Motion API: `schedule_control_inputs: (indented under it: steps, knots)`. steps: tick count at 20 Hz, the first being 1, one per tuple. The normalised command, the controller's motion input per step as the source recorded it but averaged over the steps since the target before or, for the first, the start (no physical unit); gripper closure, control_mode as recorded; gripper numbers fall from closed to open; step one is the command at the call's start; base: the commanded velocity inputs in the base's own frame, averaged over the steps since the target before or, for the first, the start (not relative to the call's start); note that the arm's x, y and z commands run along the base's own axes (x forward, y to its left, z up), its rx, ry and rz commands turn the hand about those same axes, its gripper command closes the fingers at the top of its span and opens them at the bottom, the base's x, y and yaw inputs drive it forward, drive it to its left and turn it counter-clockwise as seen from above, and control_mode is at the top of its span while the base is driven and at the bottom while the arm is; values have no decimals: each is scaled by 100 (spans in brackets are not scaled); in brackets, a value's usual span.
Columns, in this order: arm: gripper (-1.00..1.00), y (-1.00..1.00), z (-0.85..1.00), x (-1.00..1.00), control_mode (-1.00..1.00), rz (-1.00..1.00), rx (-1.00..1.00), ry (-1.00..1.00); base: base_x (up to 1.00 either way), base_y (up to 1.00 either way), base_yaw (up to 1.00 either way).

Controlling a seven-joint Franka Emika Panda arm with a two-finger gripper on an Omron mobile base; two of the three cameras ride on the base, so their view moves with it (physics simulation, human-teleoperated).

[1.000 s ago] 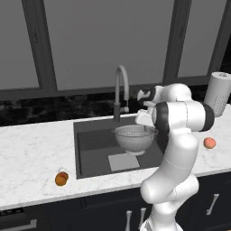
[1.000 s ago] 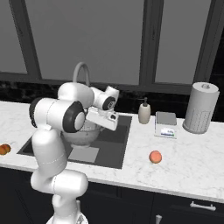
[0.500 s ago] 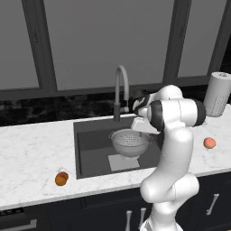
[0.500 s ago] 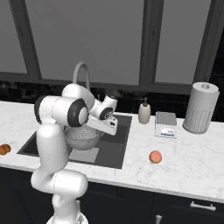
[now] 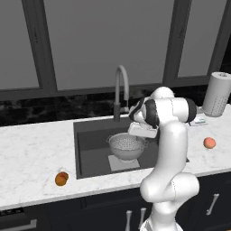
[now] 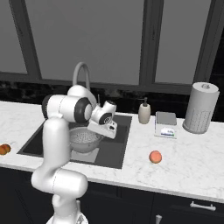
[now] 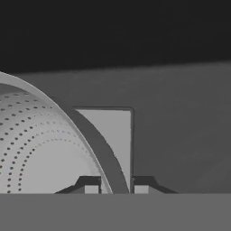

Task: Put the colander in the sink, put the peach, peach in the colander, and turn on the sink faucet and pour water over the colander.

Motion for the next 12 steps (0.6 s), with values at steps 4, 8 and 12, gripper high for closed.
schedule_control_inputs:
  steps: [4, 8, 12]
  knots:
    - [100, 0, -25, 34, -100, 0, 0, -1, 0, 0, 0]
    - [100, 0, -27, 16, -100, 0, 0, -3, 0, 0, 0]
    - [100, 0, -25, 18, -100, 0, 0, -5, 0, 0, 0]
